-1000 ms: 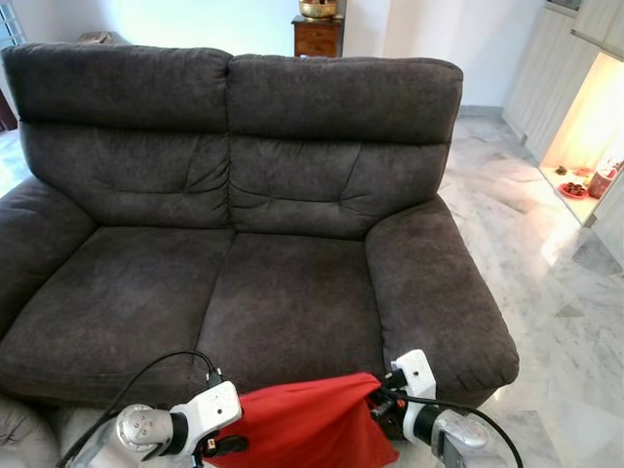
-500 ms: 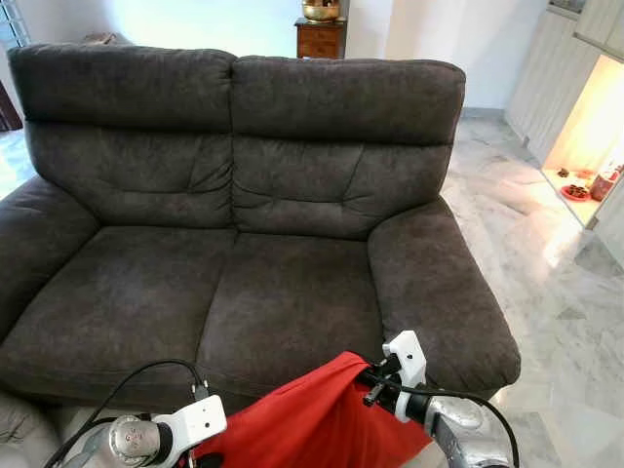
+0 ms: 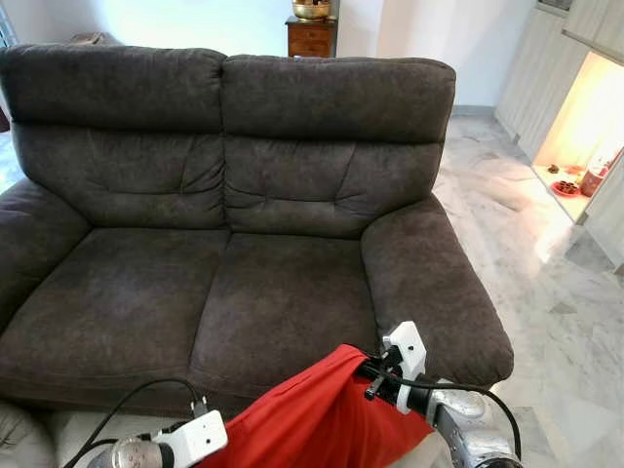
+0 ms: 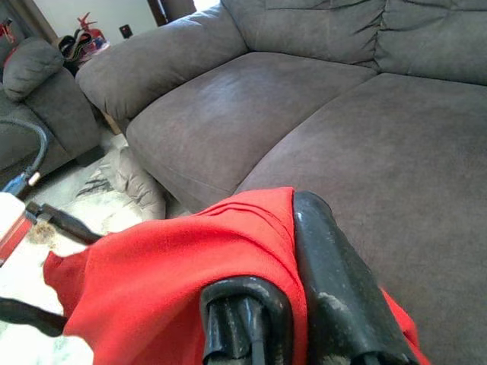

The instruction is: Move the pillow to the sofa from floor

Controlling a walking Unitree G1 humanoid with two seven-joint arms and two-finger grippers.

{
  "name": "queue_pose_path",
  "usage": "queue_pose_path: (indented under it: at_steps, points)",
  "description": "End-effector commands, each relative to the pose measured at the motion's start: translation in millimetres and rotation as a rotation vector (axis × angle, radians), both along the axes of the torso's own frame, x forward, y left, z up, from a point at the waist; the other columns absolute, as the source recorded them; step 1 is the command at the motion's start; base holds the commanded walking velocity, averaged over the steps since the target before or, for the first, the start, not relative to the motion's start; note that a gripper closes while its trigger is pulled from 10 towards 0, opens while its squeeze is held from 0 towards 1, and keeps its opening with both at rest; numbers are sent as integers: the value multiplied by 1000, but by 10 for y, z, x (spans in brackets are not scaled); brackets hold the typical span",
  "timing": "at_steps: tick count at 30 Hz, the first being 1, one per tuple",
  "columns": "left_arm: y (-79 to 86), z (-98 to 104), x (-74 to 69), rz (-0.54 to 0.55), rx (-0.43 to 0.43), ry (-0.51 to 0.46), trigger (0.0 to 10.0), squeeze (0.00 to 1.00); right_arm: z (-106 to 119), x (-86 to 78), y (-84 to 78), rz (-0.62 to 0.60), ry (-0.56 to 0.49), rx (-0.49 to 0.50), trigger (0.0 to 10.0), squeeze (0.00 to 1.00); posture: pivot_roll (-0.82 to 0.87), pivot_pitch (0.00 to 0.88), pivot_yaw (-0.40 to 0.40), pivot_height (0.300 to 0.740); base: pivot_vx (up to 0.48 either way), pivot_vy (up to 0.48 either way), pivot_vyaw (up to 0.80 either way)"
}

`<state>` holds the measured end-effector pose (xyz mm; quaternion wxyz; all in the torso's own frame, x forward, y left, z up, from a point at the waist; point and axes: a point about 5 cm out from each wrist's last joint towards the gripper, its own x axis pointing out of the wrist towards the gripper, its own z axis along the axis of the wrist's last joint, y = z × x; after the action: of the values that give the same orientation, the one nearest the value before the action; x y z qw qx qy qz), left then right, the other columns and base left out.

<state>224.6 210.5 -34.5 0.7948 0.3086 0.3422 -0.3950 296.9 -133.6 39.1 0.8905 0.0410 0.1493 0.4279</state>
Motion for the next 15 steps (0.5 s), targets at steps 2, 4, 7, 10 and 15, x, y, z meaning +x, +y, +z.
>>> queue_pose_path:
  at_steps: [2,4,7,10,15]
  points:
    - [89,-71,-96,14,52,29,10000,0,308,148,54,14,-146,55,10000,0,57,0,-25,740,0,0,0]
    - [109,-84,-114,19,64,31,10000,0,319,152,53,15,-150,57,10000,0,58,0,-27,740,0,0,0]
    - [132,-113,-150,28,87,29,10000,0,335,155,41,23,-155,44,10000,0,61,0,-31,740,0,0,0]
    - [130,-117,-150,42,78,24,7765,0,336,153,38,24,-152,47,10000,0,60,0,-32,740,0,0,0]
    - [101,-109,-138,18,72,10,0,0,333,149,30,27,-150,43,10000,0,59,0,-34,740,0,0,0]
